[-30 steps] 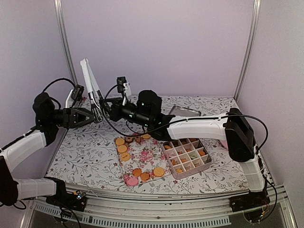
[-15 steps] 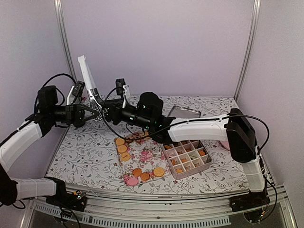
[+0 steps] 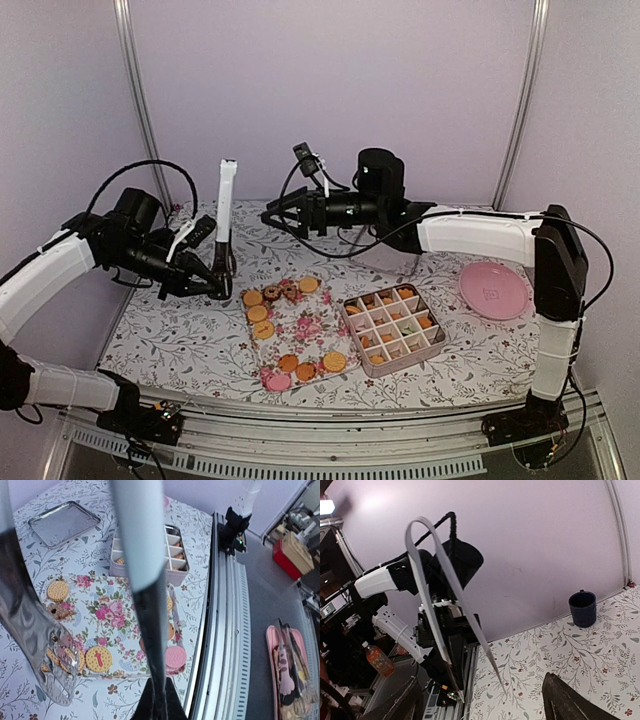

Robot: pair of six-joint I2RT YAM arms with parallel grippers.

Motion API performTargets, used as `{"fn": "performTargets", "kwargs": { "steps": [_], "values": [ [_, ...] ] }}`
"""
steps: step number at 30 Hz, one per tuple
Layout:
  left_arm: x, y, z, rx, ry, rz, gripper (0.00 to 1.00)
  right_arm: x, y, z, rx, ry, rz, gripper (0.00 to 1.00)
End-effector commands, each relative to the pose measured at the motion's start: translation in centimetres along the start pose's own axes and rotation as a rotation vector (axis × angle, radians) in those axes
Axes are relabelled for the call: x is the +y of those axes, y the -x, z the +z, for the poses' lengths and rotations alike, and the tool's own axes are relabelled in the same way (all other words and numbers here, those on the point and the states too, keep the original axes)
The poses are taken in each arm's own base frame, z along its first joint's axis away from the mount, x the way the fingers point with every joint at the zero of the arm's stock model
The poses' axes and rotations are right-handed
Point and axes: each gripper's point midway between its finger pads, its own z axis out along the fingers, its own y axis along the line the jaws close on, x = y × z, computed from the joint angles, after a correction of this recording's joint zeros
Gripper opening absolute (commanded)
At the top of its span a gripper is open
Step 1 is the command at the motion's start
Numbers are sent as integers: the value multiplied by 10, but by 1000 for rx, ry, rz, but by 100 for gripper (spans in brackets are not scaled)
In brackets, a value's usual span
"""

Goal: Pack the cookies
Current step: Pass from the left arm to the right

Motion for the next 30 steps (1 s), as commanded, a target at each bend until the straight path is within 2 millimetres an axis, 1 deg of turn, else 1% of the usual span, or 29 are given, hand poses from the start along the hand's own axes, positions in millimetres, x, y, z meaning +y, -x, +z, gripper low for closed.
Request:
{"fn": "performTargets", "kwargs": {
  "steps": [1, 3, 5, 7, 9, 11, 16, 18, 21, 26, 30],
  "values": [
    [-16, -11, 6, 114, -39, 114, 0, 48, -7, 0, 107, 150, -71, 84],
    [-21, -14, 11, 143, -57, 141, 0, 46, -10, 3, 124, 151, -66, 85],
    [-22, -19, 13, 175, -64, 154, 0, 46, -6, 4, 122, 146, -89, 85],
    [-22, -26, 15, 217, -65, 164, 0, 52, 0, 5, 112, 156, -119, 85],
    [-21, -31, 17, 252, -66, 171, 0, 60, 2, 8, 110, 171, -141, 84],
    [-21, -35, 19, 276, -69, 174, 0, 64, 2, 11, 107, 173, -160, 83],
    [-18, -43, 23, 322, -68, 186, 0, 68, -6, 19, 116, 174, -162, 77],
    [-16, -44, 25, 333, -62, 190, 0, 64, -11, 22, 121, 156, -152, 75],
    [-15, -44, 25, 340, -57, 201, 0, 52, -16, 27, 118, 101, -132, 69],
    [-13, -41, 21, 347, -28, 229, 0, 41, -25, 34, 125, 72, -91, 61],
    [-13, -37, 16, 338, 2, 262, 0, 37, -35, 36, 126, 56, -63, 51]
  ]
}}
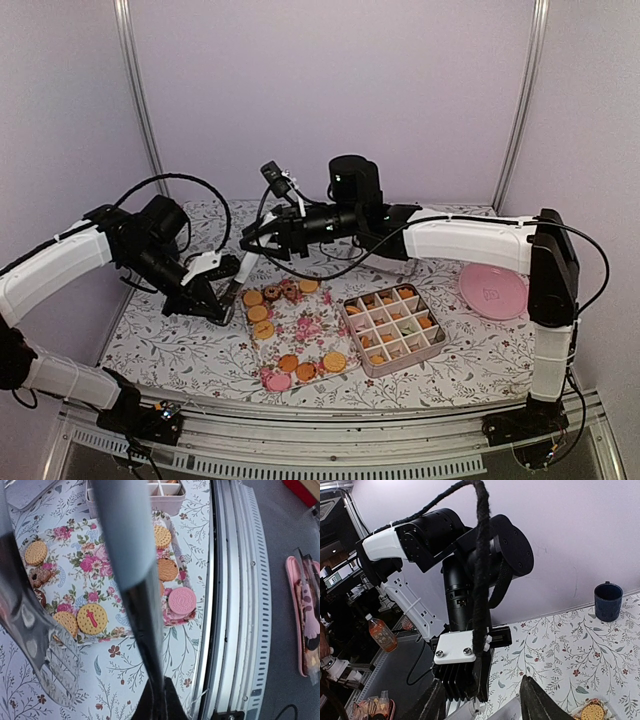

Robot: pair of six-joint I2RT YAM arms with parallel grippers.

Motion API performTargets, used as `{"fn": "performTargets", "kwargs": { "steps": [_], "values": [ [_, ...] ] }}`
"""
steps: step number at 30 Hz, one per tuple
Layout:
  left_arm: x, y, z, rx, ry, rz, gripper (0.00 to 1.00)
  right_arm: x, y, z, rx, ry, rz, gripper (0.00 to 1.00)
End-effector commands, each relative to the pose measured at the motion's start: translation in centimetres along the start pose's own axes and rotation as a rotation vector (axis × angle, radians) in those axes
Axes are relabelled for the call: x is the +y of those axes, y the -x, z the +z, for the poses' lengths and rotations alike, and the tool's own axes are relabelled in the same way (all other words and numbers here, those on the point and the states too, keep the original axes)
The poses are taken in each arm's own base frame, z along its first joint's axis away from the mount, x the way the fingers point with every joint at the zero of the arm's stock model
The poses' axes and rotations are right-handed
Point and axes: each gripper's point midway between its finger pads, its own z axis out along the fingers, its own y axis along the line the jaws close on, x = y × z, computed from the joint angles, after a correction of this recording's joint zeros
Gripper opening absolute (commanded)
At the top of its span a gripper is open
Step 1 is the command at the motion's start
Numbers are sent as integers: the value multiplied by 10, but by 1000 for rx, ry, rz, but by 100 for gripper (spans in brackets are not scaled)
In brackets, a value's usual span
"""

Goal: Pack the cookies
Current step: Pass from the left arm to the right

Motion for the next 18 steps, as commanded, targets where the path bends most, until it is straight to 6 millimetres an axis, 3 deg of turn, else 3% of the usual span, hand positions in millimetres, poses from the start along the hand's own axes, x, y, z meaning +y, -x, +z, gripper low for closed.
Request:
{"fn": "performTargets", "kwargs": {
  "steps": [1, 9, 18],
  "values": [
    [-1, 16, -15, -34, 55, 84, 0, -9, -8, 4, -9, -37, 41, 50],
    [1, 31, -29, -93, 117, 113, 0, 3, -19, 3, -33, -17, 69, 49],
    [-3, 36, -28, -114, 86, 113, 0, 7, -24, 25, -27, 28, 90, 53]
  ]
}}
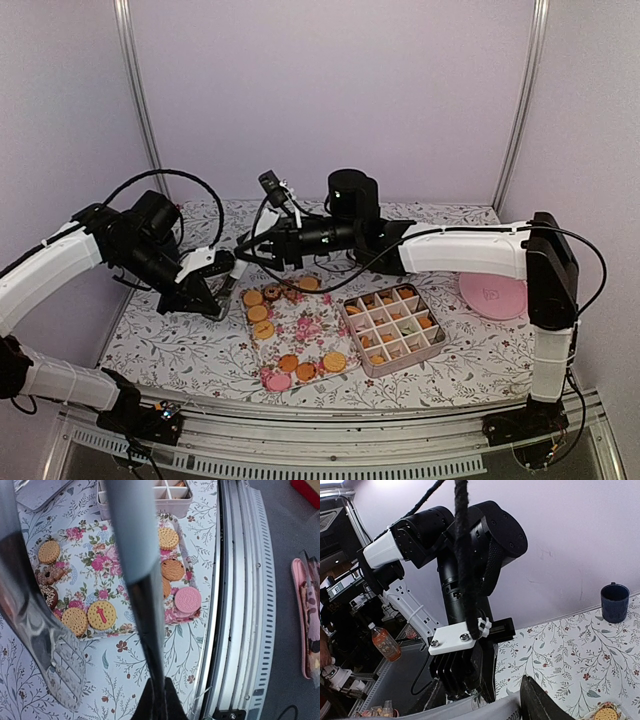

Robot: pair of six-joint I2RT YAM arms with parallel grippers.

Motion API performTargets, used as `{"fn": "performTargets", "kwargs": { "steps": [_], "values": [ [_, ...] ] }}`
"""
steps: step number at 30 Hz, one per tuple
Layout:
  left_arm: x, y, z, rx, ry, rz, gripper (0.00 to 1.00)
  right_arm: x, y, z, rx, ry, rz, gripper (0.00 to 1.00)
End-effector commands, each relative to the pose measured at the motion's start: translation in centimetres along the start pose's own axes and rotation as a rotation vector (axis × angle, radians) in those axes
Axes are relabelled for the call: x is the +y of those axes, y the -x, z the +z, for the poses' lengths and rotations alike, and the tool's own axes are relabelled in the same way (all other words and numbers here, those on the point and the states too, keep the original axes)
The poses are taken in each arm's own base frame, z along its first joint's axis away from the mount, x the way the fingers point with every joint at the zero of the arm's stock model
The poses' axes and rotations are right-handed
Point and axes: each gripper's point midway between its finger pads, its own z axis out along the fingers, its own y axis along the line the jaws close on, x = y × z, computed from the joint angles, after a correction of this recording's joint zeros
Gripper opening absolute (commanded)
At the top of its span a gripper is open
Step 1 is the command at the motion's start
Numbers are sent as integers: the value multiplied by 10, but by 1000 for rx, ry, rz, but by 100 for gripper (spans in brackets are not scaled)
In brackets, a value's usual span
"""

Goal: Pack the cookies
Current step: Pass from the left arm to the right

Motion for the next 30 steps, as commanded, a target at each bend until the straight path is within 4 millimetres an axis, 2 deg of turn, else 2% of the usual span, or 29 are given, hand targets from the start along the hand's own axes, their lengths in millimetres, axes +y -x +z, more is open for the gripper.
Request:
{"fn": "performTargets", "kwargs": {
  "steps": [1, 9, 16, 21, 22, 23, 24, 25, 27, 28, 29, 30],
  "values": [
    [-2, 35, -16, -123, 19, 109, 0, -5, -15, 14, 25, 15, 55, 54],
    [-5, 31, -16, -111, 17, 122, 0, -13, -37, 19, 66, 24, 115, 58],
    [-1, 32, -17, -110, 36, 123, 0, -17, -41, 19, 78, 6, 142, 47],
    [15, 27, -14, -89, 117, 97, 2, -23, -29, 8, 47, -95, 101, 41],
    [18, 24, -12, -79, 133, 89, 8, -24, -28, 5, 40, -115, 94, 39],
    [20, 22, -11, -71, 143, 80, 21, -25, -26, 3, 34, -130, 87, 39],
    [22, 19, -9, -65, 148, 71, 26, -25, -24, 0, 27, -147, 77, 39],
    [23, 17, -7, -60, 148, 57, 38, -26, -22, -2, 20, -167, 69, 39],
    [24, 13, -4, -56, 146, 34, 51, -25, -18, -9, 8, -196, 52, 39],
    [25, 11, -4, -57, 149, 21, 59, -24, -18, -12, 8, -205, 49, 39],
    [25, 8, -4, -57, 149, 10, 71, -24, -18, -16, 8, -218, 45, 39],
    [27, 5, -4, -54, 153, -2, 77, -24, -21, -19, 14, -229, 48, 39]
  ]
}}
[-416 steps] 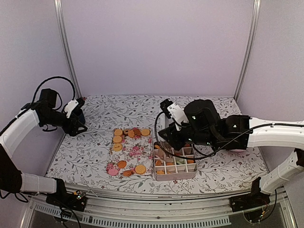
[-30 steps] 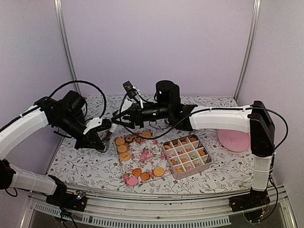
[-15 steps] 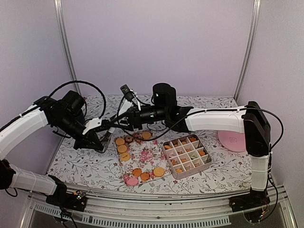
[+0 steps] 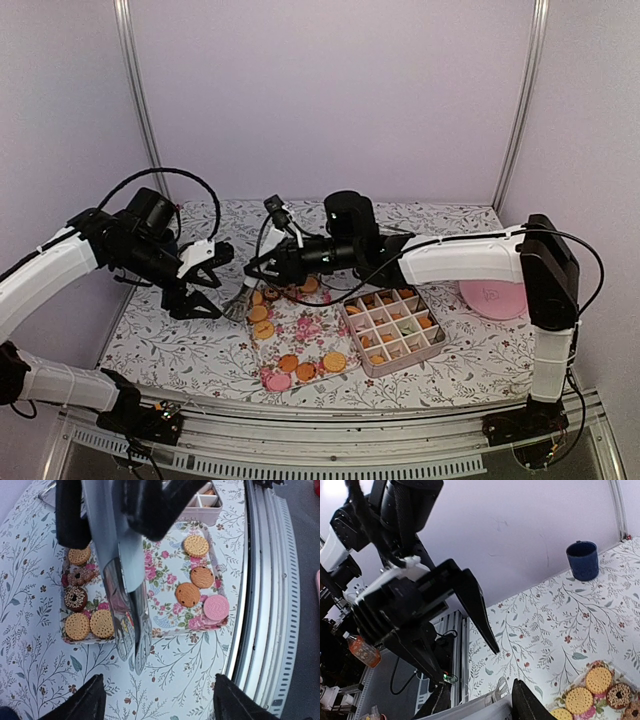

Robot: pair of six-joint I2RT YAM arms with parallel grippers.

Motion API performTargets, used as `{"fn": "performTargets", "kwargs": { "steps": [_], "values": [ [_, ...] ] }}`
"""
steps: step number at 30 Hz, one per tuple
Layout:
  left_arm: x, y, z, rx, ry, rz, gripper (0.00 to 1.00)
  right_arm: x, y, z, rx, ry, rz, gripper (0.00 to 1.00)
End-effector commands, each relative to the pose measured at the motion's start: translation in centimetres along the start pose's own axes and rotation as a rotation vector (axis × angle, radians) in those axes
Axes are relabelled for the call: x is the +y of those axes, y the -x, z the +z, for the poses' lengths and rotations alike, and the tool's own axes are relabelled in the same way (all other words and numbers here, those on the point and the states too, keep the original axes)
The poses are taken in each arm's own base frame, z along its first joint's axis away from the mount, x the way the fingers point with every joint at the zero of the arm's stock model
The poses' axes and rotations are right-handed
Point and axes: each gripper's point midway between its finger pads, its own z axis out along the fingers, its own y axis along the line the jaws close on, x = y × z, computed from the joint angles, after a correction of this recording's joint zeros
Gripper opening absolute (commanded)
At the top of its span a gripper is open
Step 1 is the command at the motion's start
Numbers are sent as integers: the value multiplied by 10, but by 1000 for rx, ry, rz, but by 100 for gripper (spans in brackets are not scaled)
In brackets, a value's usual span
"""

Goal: Pack the cookies
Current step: Pass from the left arm to the right, then adjust the fake cookies on the plate.

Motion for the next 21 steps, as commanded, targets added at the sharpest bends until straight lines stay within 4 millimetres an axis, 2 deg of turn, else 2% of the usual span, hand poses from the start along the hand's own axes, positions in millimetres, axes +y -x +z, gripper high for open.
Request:
{"fn": "performTargets", "kwargs": {
  "steps": [1, 7, 13, 21],
  "values": [
    [7, -6, 1, -23, 27, -31, 78, 7, 14, -20, -32, -84, -49, 39],
    [21, -31, -2, -7, 60, -90, 80, 9, -14, -37, 30, -120, -32, 38],
    [29, -54, 2, 31, 72, -132, 79, 24, -39, -35, 105, -113, -33, 39],
    [31, -63, 4, 52, 78, -148, 79, 50, -71, -30, 205, -72, -52, 42]
  ]
}}
